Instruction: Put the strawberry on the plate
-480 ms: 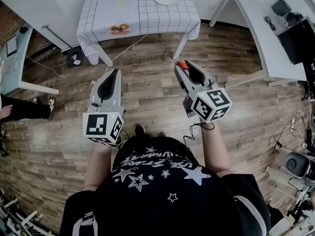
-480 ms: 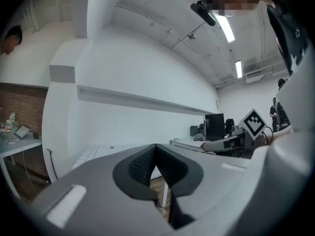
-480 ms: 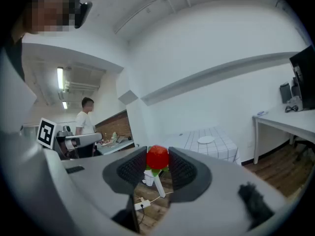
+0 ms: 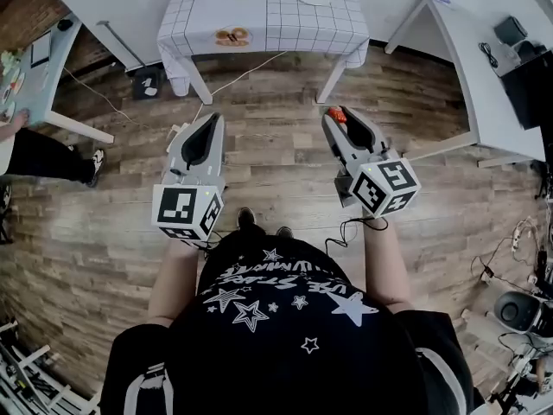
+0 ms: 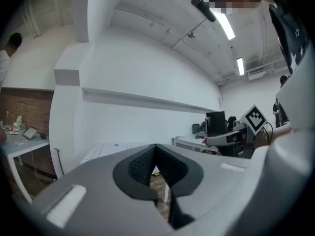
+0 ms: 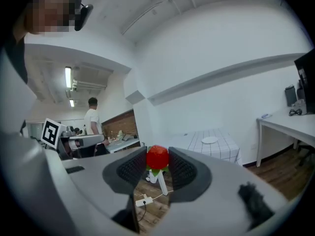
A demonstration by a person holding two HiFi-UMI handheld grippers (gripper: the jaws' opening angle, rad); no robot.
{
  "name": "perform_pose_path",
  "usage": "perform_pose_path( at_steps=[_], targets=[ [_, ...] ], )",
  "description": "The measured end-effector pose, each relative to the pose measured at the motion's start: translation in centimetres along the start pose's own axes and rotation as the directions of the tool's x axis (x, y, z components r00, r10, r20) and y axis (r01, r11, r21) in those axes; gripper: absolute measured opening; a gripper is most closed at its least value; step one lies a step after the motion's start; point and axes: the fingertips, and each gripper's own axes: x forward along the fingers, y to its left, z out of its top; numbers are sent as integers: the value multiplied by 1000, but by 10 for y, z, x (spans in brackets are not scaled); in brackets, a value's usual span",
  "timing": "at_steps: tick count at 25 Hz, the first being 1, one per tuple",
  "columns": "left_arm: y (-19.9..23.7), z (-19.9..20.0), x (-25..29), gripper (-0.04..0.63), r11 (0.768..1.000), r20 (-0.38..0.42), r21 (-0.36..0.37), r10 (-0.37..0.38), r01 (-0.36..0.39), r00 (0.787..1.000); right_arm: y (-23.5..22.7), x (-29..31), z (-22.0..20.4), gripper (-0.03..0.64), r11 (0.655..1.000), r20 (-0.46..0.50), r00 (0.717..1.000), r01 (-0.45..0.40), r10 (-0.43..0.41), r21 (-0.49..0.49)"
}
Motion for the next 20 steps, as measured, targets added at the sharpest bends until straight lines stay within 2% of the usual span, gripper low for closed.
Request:
perform_pose_path(
  at_steps=[7,14,20],
  targets=[
    [-15,12,-13,8,999,21,40,8,-8,1000,5,-17,10,146,1000,28,1000,-3,3,-30],
    [-55,8,-18,9,997,21,25,-73,73,997,4,-43,2,146,999,9,1000,-19,19,-46],
    [-69,-1,-31,9,998,-9,30,-47,47,999,1,-64,-8,146,999,14,1000,-26,27,-28]
  ],
)
